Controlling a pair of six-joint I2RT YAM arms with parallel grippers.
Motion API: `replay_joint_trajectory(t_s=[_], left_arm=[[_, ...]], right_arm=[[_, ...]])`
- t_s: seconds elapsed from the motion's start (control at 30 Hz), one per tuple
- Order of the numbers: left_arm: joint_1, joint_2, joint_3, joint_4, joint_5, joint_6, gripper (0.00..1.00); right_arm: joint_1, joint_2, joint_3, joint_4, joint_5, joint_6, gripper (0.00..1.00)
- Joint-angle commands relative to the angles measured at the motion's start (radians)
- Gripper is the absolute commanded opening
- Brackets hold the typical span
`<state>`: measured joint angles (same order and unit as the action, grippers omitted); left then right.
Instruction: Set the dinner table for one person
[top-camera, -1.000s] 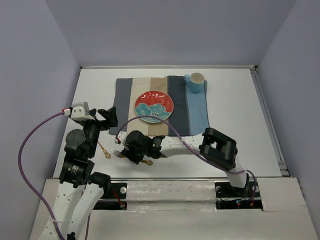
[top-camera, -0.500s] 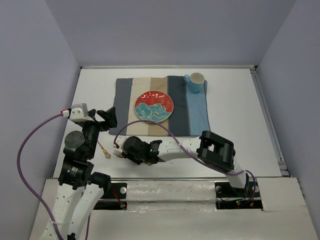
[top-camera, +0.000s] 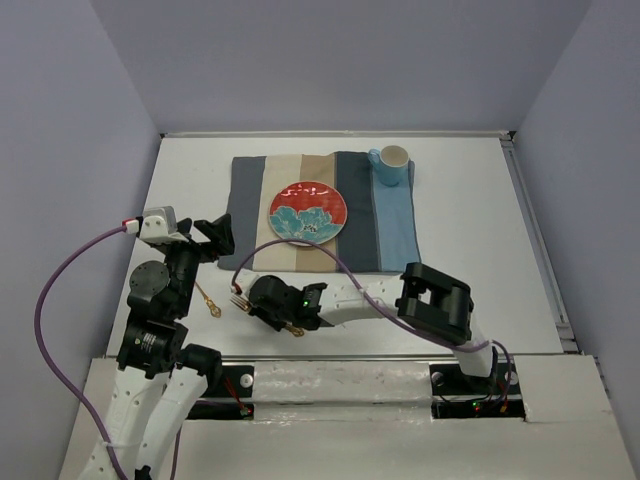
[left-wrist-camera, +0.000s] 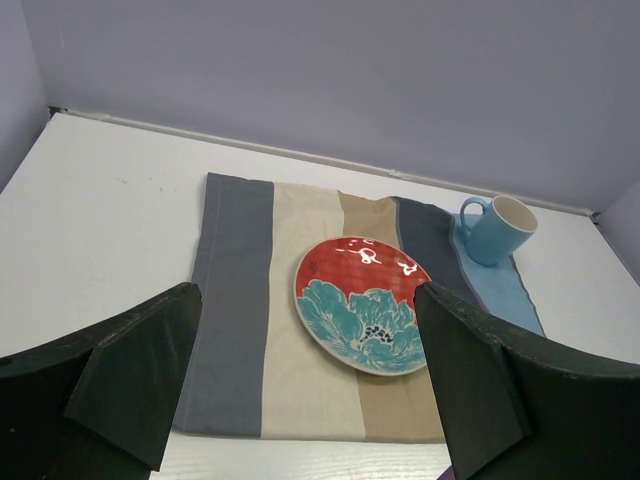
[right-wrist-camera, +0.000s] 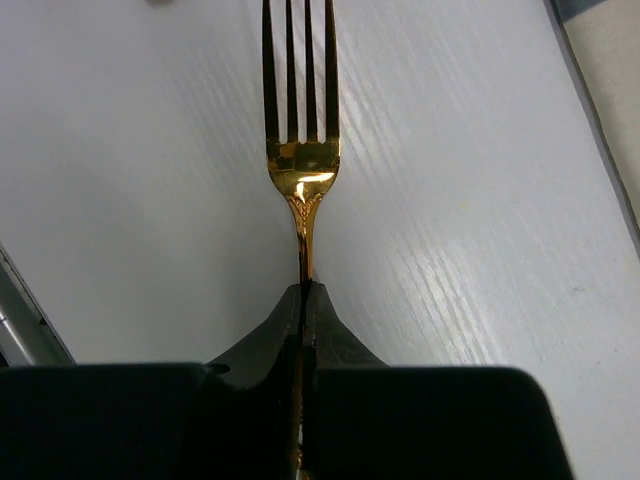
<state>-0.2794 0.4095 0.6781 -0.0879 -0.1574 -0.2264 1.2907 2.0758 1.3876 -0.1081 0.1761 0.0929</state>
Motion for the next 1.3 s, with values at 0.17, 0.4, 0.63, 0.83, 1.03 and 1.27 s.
replay_joint_trajectory(t_s=[0.17, 0.4, 0.63, 0.83, 1.03, 1.27], left_arm=[[0.005, -0.003, 0.014, 0.028, -0.013, -0.005, 0.99], [0.005, 0.012, 0.015, 0.027, -0.014, -0.008, 0.99], [0.008, 0.017, 0.012, 0.02, -0.03, -0.013, 0.99], [0.019, 0.046, 0.014, 0.017, -0.051, -0.033, 0.99], [0.026, 0.071, 0.017, 0.013, -0.108, -0.06, 0.99], [-0.059, 0.037, 0.024, 0.002, -0.148, -0.05, 0.99]], right_arm=[[-0.013, -0.209, -0.117, 0.096, 0.17, 0.097, 0.0], [-0.163, -0.384, -0.235, 0.156, 0.233, 0.176, 0.0], [-0.338, -0.5, -0.3, 0.153, 0.29, 0.185, 0.0], [-0.396, -0.407, -0.172, 0.137, 0.344, 0.273, 0.0], [-0.396, -0.209, 0.092, 0.111, 0.372, 0.462, 0.0], [-0.396, -0.017, 0.315, 0.111, 0.326, 0.544, 0.0]])
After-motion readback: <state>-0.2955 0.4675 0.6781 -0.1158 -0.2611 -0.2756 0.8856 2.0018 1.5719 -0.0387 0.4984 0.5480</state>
